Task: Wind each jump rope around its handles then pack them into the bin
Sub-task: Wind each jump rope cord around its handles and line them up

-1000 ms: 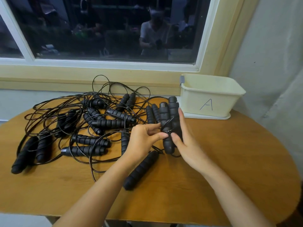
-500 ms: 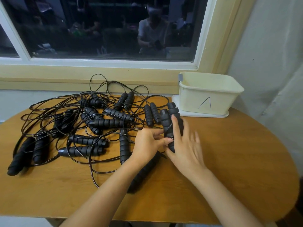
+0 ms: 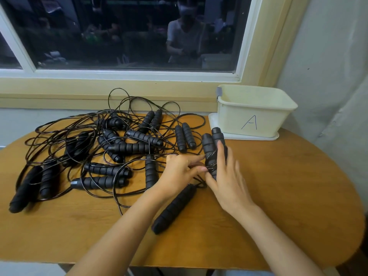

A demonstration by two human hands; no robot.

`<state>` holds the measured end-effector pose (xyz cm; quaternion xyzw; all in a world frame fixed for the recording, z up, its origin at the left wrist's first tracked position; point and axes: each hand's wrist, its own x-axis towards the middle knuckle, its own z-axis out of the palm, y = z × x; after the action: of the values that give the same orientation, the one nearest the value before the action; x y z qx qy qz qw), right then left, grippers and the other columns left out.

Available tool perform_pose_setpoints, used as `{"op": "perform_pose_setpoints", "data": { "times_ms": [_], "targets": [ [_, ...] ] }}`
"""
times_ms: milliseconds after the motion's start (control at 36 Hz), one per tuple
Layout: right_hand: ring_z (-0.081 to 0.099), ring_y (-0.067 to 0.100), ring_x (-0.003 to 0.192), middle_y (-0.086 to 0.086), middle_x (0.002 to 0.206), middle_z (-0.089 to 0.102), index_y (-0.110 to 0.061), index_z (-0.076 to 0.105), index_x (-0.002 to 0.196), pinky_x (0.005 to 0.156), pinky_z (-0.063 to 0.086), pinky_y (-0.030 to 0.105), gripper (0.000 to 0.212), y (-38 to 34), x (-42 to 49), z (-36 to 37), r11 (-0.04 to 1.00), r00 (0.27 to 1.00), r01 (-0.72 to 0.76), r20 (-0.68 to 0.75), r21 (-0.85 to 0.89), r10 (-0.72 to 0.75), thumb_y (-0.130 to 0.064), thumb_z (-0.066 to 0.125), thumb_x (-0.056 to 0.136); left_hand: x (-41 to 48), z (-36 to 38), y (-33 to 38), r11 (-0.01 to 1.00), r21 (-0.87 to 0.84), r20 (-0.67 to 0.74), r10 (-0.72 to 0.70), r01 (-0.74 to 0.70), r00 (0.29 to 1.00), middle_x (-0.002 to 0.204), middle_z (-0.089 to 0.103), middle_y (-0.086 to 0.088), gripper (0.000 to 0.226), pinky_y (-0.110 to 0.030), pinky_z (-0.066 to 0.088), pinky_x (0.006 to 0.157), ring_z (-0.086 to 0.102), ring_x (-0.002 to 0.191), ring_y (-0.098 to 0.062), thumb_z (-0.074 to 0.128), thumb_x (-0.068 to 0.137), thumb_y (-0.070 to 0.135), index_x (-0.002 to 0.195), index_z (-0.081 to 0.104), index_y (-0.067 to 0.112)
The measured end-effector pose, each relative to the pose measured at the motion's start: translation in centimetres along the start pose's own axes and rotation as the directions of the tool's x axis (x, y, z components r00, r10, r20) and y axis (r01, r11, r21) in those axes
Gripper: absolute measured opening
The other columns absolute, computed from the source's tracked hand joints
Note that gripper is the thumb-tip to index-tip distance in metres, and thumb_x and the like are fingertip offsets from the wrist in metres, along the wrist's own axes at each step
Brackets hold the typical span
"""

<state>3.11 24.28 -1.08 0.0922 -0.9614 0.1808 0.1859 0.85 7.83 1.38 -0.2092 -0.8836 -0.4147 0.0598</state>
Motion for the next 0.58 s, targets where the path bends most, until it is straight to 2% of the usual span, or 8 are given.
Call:
{"op": "perform_pose_setpoints", "data": {
  "times_ms": [111, 194, 250, 306, 361, 417, 500, 583],
  "targets": [
    [0.032, 0.034, 0.138, 0.016, 0.162, 0.01, -0.021, -0.012, 0.157, 0.103, 0.043, 0.043, 0.09, 1.4, 0.8, -0.4, 0.994, 0.992, -0.108, 0.069, 0.029, 0.105, -0.035, 0.055, 0.098, -0.5, -1.2, -0.4, 0.991, 0.136, -0.14, 0.03, -0.011, 0.99, 0.119, 0.069, 0.011, 0.051, -0.051, 0.037, 0.109, 0.061, 0.113, -0.01, 0.064, 0.086, 0.046, 0.133, 0.06, 0.027],
    [0.032, 0.035, 0.14, 0.017, 0.162, 0.01, -0.02, -0.012, 0.157, 0.106, 0.041, 0.044, 0.09, 2.6, 0.9, -0.5, 0.988, 0.981, -0.154, 0.118, 0.006, 0.152, -0.033, 0.055, 0.099, -3.2, -2.7, -0.4, 0.945, 0.327, -0.229, 0.085, -0.006, 0.97, 0.107, 0.066, 0.013, 0.042, -0.037, 0.028, 0.103, 0.06, 0.108, -0.017, 0.06, 0.083, 0.05, 0.117, 0.068, 0.027],
    [0.034, 0.036, 0.139, 0.017, 0.162, 0.011, -0.019, -0.012, 0.157, 0.106, 0.042, 0.044, 0.09, 3.2, 0.9, -0.6, 0.985, 0.976, -0.173, 0.135, -0.009, 0.172, -0.033, 0.055, 0.099, -6.0, -2.6, -0.5, 0.898, 0.423, -0.197, 0.221, -0.121, 0.955, 0.093, 0.061, 0.018, 0.029, -0.037, 0.036, 0.091, 0.061, 0.095, -0.015, 0.058, 0.085, 0.051, 0.099, 0.069, 0.028],
    [0.032, 0.037, 0.14, 0.018, 0.162, 0.011, -0.019, -0.012, 0.157, 0.107, 0.042, 0.045, 0.09, 3.6, 1.0, -0.6, 0.982, 0.972, -0.185, 0.145, -0.021, 0.186, -0.032, 0.055, 0.099, -8.7, -1.6, -1.3, 0.832, 0.52, -0.092, 0.278, -0.192, 0.956, 0.092, 0.063, 0.018, 0.035, -0.033, 0.046, 0.081, 0.059, 0.089, -0.009, 0.048, 0.088, 0.06, 0.096, 0.067, 0.032],
    [0.033, 0.037, 0.139, 0.019, 0.161, 0.012, -0.018, -0.012, 0.157, 0.106, 0.042, 0.044, 0.089, 3.9, 1.2, -0.6, 0.981, 0.97, -0.188, 0.149, -0.04, 0.192, -0.033, 0.054, 0.099, -10.6, -0.8, -2.2, 0.818, 0.562, 0.015, 0.136, -0.121, 0.991, 0.104, 0.068, 0.016, 0.053, -0.033, 0.053, 0.078, 0.063, 0.095, -0.01, 0.03, 0.092, 0.067, 0.105, 0.068, 0.033],
    [0.036, 0.037, 0.135, 0.019, 0.16, 0.014, -0.017, -0.012, 0.157, 0.101, 0.044, 0.042, 0.088, 4.0, 1.2, -0.6, 0.981, 0.97, -0.186, 0.148, -0.057, 0.192, -0.034, 0.053, 0.1, -11.7, -0.2, -3.0, 0.827, 0.562, 0.036, 0.014, -0.032, 0.999, 0.116, 0.066, 0.015, 0.066, -0.032, 0.053, 0.081, 0.063, 0.103, -0.01, 0.016, 0.093, 0.071, 0.118, 0.065, 0.034],
    [0.039, 0.037, 0.132, 0.02, 0.159, 0.016, -0.016, -0.011, 0.157, 0.097, 0.045, 0.04, 0.087, 4.0, 1.0, -0.5, 0.976, 0.964, -0.203, 0.157, -0.077, 0.213, -0.034, 0.053, 0.1, -11.9, 0.1, -2.6, 0.824, 0.567, 0.104, -0.077, 0.004, 0.992, 0.124, 0.061, 0.019, 0.063, -0.031, 0.044, 0.093, 0.059, 0.112, -0.008, 0.034, 0.087, 0.072, 0.136, 0.05, 0.037],
    [0.04, 0.037, 0.131, 0.02, 0.158, 0.017, -0.016, -0.009, 0.157, 0.097, 0.046, 0.041, 0.088, 4.2, 0.5, -0.6, 0.97, 0.959, -0.227, 0.156, -0.085, 0.238, -0.034, 0.054, 0.099, -11.5, 0.3, -2.4, 0.841, 0.541, 0.176, -0.136, 0.02, 0.975, 0.139, 0.049, 0.018, 0.062, -0.029, 0.032, 0.105, 0.045, 0.127, -0.009, 0.052, 0.095, 0.049, 0.15, 0.027, 0.039]
  ]
}}
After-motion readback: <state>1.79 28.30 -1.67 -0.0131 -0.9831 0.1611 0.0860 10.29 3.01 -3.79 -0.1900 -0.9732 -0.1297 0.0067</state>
